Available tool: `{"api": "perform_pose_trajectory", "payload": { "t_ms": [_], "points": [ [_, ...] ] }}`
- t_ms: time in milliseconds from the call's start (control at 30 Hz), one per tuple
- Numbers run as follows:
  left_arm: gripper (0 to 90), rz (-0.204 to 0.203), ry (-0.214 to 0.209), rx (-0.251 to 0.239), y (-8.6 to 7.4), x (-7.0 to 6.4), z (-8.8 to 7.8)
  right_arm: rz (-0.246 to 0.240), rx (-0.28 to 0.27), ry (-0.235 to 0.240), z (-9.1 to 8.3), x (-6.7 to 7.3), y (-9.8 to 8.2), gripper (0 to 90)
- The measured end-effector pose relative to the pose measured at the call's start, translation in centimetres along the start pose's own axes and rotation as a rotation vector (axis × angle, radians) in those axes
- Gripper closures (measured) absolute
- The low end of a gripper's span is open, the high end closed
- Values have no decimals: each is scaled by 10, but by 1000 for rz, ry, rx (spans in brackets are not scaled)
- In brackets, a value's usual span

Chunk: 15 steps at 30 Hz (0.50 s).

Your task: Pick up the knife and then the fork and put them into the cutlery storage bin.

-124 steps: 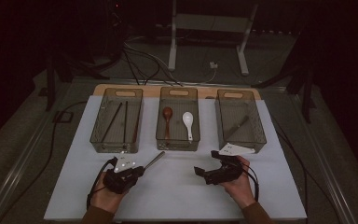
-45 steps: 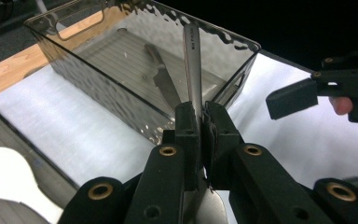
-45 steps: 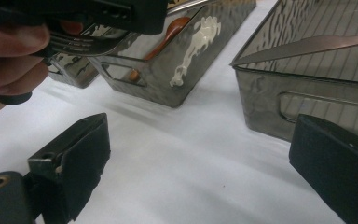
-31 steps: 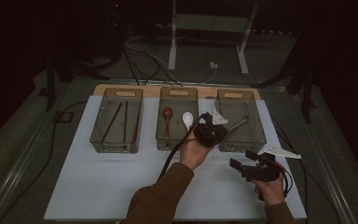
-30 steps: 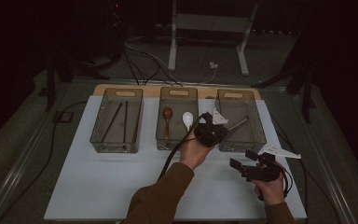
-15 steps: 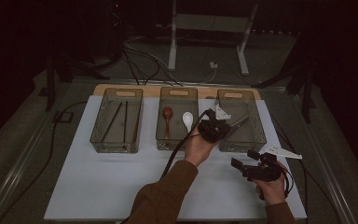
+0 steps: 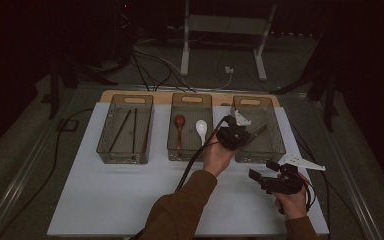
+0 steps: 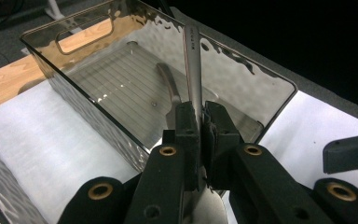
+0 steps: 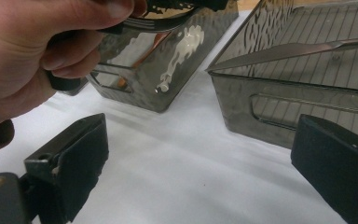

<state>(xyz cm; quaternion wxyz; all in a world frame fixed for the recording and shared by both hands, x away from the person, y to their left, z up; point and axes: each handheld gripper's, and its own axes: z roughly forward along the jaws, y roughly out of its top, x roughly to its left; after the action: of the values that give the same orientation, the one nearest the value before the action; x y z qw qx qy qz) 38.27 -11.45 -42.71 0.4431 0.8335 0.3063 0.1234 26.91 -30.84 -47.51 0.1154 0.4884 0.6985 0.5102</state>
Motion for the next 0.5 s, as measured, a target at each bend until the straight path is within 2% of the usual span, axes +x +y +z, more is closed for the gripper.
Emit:
{"api": "perform_pose_trajectory", "payload": {
  "t_ms": [500],
  "points": [
    [868, -10, 11, -7, 9, -3, 9, -8, 4, 0, 2, 0, 1, 43]
  ]
}}
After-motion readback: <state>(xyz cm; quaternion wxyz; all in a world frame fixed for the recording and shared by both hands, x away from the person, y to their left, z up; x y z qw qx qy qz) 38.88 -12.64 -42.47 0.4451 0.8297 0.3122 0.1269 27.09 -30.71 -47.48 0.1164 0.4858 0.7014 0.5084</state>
